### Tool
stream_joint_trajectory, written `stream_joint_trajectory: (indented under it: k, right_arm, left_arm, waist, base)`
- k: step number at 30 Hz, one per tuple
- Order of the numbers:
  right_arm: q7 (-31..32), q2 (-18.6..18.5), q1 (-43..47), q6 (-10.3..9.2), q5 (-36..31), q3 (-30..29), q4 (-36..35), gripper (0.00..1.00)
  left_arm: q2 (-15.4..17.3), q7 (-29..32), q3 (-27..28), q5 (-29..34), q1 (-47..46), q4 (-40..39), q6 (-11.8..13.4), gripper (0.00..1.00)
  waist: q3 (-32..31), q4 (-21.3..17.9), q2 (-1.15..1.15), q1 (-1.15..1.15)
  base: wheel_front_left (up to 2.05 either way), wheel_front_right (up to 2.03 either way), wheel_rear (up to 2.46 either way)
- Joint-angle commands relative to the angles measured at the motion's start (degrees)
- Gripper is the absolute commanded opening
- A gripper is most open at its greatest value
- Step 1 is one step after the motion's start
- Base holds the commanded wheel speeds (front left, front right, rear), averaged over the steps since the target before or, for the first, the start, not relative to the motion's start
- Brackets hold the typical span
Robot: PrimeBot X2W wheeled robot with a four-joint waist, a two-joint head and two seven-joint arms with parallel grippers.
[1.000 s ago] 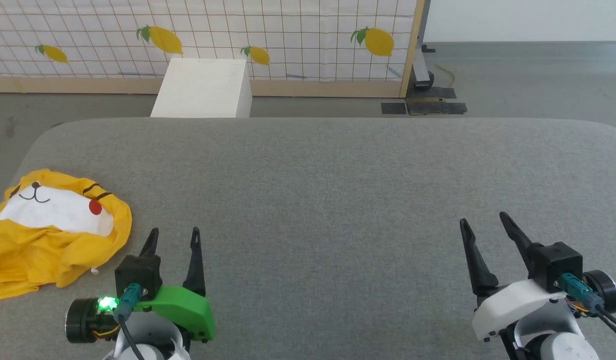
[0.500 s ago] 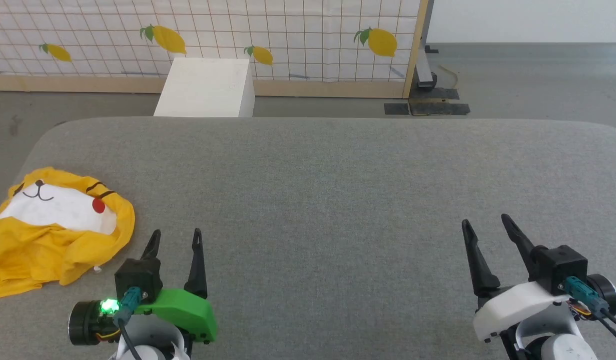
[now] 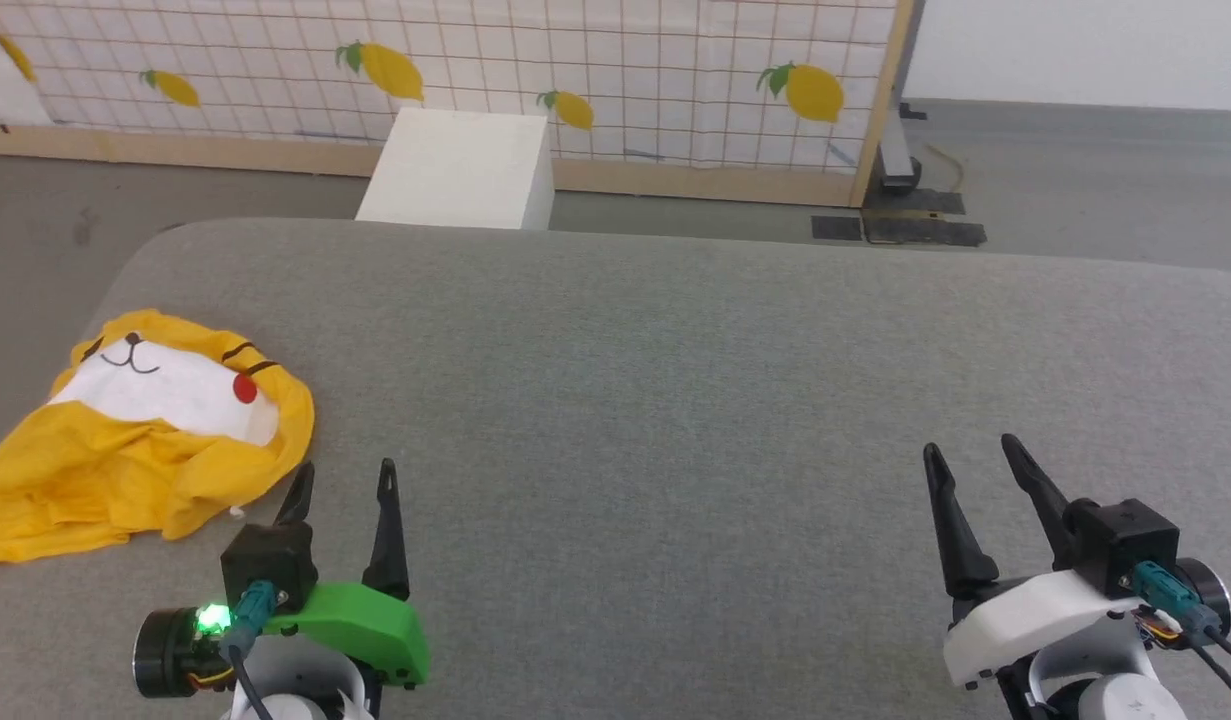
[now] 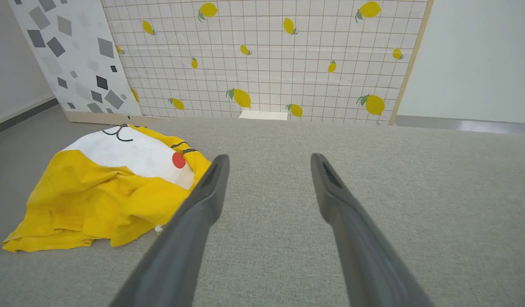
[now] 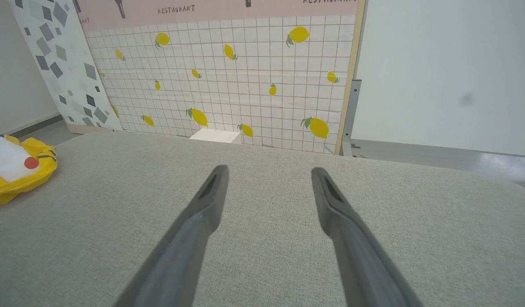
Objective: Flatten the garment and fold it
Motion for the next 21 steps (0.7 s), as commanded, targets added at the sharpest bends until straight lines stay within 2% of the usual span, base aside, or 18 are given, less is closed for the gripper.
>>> stream_joint_trajectory:
  k: [1,21]
  right_arm:
    - [-0.66,-0.01,0.78,-0.02,0.67,0.10,0.37,1.00]
    - [-3.02,-0.01,1.91,-0.04,3.17,1.96,2.56,1.00]
  left_arm:
    - [-0.09,-0.61,0.13,-0.96,1.07,0.18,0.49,1.00]
    - [-0.02,-2.96,0.68,-2.45,2.97,1.16,1.25,1.00]
  waist:
    - [-0.15,1.21,0.00,0.00]
    - [-1.47,9.44,0.00,0.00]
  base:
    - [0.00,0.00,0.00]
    - [0.00,0.00,0.00]
